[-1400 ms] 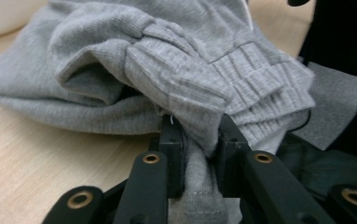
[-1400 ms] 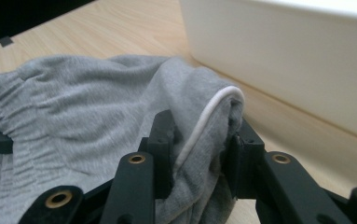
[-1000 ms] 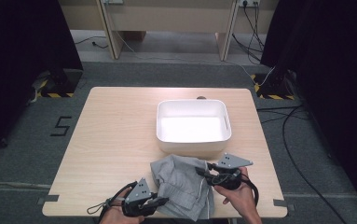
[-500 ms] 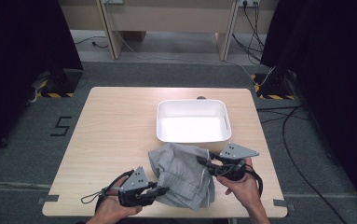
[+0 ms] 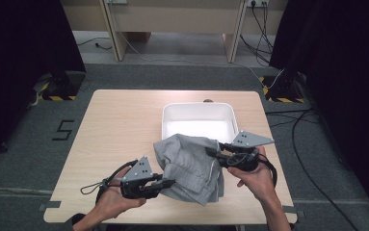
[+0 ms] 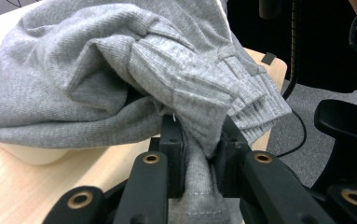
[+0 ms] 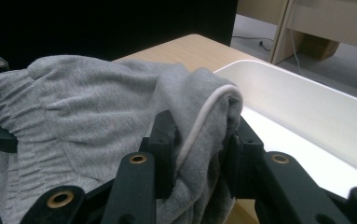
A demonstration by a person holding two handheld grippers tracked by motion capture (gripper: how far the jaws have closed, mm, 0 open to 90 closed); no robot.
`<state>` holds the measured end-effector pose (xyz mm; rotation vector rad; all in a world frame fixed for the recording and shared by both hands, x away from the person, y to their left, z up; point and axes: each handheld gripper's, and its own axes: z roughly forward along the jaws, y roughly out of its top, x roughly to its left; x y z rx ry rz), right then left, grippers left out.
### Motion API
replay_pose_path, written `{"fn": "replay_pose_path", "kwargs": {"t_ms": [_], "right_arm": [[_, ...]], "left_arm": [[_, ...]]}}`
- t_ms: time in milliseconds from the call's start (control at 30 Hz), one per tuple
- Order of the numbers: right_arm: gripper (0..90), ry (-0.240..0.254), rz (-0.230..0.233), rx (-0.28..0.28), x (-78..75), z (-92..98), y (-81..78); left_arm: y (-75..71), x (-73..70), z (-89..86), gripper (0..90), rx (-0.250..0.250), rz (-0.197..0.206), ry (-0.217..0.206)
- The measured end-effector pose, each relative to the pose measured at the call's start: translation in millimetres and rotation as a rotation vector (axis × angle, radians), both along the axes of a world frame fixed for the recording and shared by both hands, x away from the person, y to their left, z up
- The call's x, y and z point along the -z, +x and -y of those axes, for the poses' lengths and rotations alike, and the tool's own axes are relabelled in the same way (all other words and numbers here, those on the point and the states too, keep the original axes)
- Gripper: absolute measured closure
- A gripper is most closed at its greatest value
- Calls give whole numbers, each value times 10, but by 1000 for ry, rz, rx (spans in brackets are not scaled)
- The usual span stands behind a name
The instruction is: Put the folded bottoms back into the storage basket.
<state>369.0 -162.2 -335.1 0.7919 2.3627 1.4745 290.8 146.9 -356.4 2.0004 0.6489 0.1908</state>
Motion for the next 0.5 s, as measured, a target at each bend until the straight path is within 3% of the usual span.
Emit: {"fn": "replay_pose_path", "kwargs": {"t_ms": [167,500], "right_arm": [[686,-5,12,0,-119,-5,94],[687,-21,34,22,-430,8,335]], "left_arm": [[108,-117,12,764,-4,-1,-4],[348,-372,39,764,-32,35,-7]]}}
